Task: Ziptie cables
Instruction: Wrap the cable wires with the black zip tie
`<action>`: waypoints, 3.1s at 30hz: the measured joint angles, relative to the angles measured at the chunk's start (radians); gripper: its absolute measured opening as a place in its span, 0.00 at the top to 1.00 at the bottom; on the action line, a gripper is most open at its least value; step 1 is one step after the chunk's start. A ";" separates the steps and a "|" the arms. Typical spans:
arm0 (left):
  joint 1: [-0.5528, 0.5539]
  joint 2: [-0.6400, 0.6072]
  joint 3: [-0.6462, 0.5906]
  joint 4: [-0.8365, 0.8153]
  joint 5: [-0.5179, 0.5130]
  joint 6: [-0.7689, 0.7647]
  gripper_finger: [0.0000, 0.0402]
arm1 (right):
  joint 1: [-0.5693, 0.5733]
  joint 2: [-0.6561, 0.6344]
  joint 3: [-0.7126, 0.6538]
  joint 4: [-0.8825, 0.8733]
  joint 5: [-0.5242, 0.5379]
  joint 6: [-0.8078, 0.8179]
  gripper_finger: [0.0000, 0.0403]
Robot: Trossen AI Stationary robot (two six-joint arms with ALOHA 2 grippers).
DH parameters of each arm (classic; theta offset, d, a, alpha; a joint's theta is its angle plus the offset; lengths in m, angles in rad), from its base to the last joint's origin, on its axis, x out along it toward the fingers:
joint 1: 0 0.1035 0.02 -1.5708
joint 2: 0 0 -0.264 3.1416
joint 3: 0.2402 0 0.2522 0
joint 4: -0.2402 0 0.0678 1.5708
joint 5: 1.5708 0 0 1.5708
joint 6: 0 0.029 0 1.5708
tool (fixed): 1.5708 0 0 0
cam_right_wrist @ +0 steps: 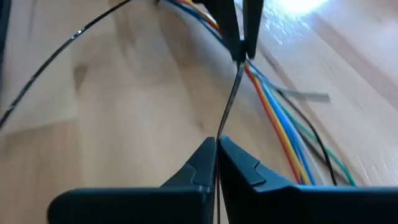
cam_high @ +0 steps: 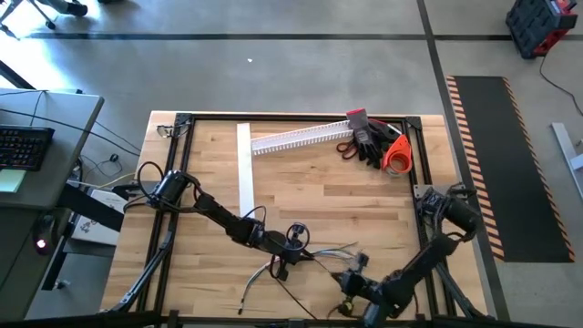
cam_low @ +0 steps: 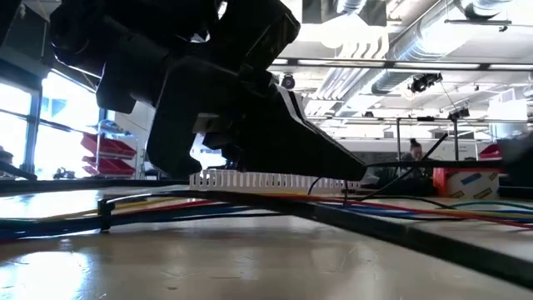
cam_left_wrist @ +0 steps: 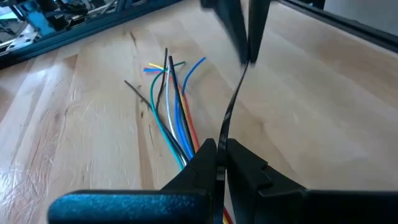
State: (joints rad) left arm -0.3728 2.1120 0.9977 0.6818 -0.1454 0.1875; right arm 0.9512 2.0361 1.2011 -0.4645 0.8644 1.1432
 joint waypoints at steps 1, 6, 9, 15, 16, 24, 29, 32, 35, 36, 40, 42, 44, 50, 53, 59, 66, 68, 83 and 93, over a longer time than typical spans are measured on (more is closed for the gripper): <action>0.001 0.000 0.000 -0.006 -0.003 0.000 0.99 | 0.016 0.000 0.016 -0.048 -0.001 0.043 1.00; 0.005 0.000 0.000 -0.033 -0.012 -0.002 0.99 | 0.089 0.000 0.121 -0.330 -0.030 0.215 1.00; 0.005 0.000 0.000 -0.033 -0.013 -0.003 0.99 | 0.108 0.000 0.186 -0.465 -0.072 0.255 1.00; -0.005 0.000 -0.001 -0.038 -0.053 0.018 0.99 | 0.061 0.000 0.305 -0.740 -0.373 0.232 0.98; -0.008 0.000 -0.002 -0.040 -0.064 0.024 0.99 | 0.052 0.000 0.316 -0.777 -0.402 0.218 0.96; -0.017 0.000 -0.002 -0.040 -0.086 0.026 0.99 | 0.043 0.000 0.341 -0.584 -0.046 -0.073 0.70; -0.025 0.000 -0.002 -0.037 -0.085 0.040 0.99 | -0.024 0.033 0.341 -0.509 0.075 -0.115 0.60; -0.029 0.000 -0.002 -0.035 -0.085 0.042 0.99 | -0.082 0.085 0.339 -0.480 0.060 -0.150 0.60; -0.036 0.000 -0.002 -0.035 -0.084 0.042 0.99 | -0.147 0.148 0.339 -0.433 -0.007 -0.229 0.60; -0.037 0.000 -0.002 -0.035 -0.084 0.042 0.99 | -0.164 0.169 0.338 -0.423 -0.026 -0.253 0.61; -0.044 0.000 -0.002 -0.035 -0.081 0.042 0.99 | -0.207 0.211 0.338 -0.399 -0.043 -0.288 0.64; -0.044 0.000 -0.002 -0.035 -0.077 0.034 0.99 | -0.213 0.215 0.338 -0.400 -0.055 -0.288 0.67; -0.044 0.000 -0.002 -0.035 -0.078 0.034 0.99 | -0.212 0.216 0.338 -0.399 -0.055 -0.296 0.73; -0.043 -0.002 -0.002 -0.036 -0.100 0.050 0.90 | -0.198 0.215 0.338 -0.425 -0.084 -0.299 0.98; -0.043 -0.005 -0.002 -0.033 -0.100 0.050 0.79 | -0.184 0.215 0.338 -0.495 -0.068 -0.280 0.99; -0.033 -0.005 -0.002 -0.041 -0.105 0.050 0.60 | -0.155 0.215 0.338 -0.620 -0.007 -0.287 1.00; -0.005 -0.005 -0.002 -0.040 -0.034 -0.041 0.63 | -0.152 0.204 0.338 -0.600 0.008 -0.325 1.00; 0.001 -0.005 -0.002 -0.040 -0.023 -0.074 0.68 | -0.151 0.196 0.338 -0.586 0.016 -0.334 1.00; -0.009 -0.005 -0.002 -0.026 -0.021 -0.067 0.98 | -0.092 0.194 0.339 -0.690 0.018 -0.179 1.00; 0.017 0.044 0.039 0.068 -0.200 -0.090 0.99 | 0.012 -0.178 0.012 -0.883 0.081 0.207 1.00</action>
State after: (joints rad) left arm -0.3555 2.1560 1.0370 0.7498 -0.3457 0.0978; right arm 0.9629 1.8578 1.2132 -1.3479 0.9452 1.3505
